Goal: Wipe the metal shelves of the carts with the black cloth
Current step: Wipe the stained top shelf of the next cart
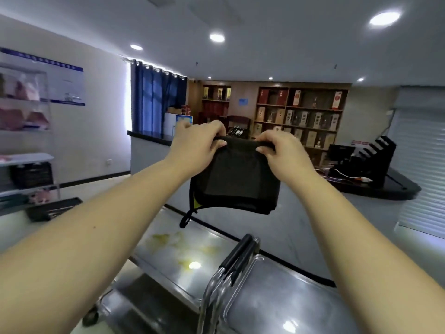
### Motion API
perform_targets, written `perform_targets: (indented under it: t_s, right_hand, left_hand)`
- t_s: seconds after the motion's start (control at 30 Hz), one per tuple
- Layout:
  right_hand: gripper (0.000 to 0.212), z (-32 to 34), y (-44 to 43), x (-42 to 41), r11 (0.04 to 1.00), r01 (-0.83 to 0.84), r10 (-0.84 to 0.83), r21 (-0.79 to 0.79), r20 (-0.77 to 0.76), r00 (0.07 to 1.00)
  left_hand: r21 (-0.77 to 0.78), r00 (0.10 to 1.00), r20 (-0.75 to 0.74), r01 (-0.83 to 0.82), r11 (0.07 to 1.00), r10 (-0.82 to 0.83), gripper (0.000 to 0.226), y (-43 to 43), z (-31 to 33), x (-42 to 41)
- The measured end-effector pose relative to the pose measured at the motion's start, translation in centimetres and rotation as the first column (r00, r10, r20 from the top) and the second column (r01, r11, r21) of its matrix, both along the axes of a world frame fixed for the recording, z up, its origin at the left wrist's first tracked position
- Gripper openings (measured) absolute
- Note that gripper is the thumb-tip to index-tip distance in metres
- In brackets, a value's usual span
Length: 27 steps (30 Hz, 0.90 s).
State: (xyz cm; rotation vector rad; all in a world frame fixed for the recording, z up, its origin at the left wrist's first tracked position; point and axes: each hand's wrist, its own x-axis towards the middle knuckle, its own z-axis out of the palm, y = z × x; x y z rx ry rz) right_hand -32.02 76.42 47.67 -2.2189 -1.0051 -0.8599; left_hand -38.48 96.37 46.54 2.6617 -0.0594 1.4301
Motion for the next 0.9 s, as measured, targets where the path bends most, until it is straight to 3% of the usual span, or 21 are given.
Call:
perform_targets:
  t_s: [0.2, 0.37, 0.53, 0.73, 0.9]
  right_hand:
    - [0.018, -6.3, 11.2, 1.3, 0.998, 0.052, -0.049, -0.037, 0.086, 0.995]
    - [0.018, -12.5, 20.4, 3.5, 0.99, 0.108, -0.107, -0.09, 0.011, 0.994]
    - [0.009, -21.7, 26.4, 6.8, 0.964, 0.219, -0.198, -0.153, 0.142, 0.97]
    - [0.02, -30.5, 31.1, 10.1, 0.97, 0.209, -0.207, -0.124, 0.027, 0.978]
    - [0.009, -34.4, 33.3, 13.9, 0.983, 0.182, -0.183, -0.022, -0.109, 0.977]
  left_hand:
    - [0.12, 0.995, 0.002, -0.099, 0.988, 0.1, 0.011, 10.3, -5.8, -0.1]
    - [0.181, 0.999, 0.035, -0.045, 0.982, 0.039, 0.012, 20.4, -12.2, 2.7]
    - [0.391, 0.999, 0.038, 0.008, 0.92, -0.025, 0.022, 28.5, -21.2, 7.5]
    - [0.295, 0.995, 0.025, 0.084, 0.952, -0.095, 0.019, 33.2, -30.2, 13.6]
    - [0.2, 0.995, -0.025, 0.095, 0.975, -0.092, 0.018, 34.9, -34.8, 17.5]
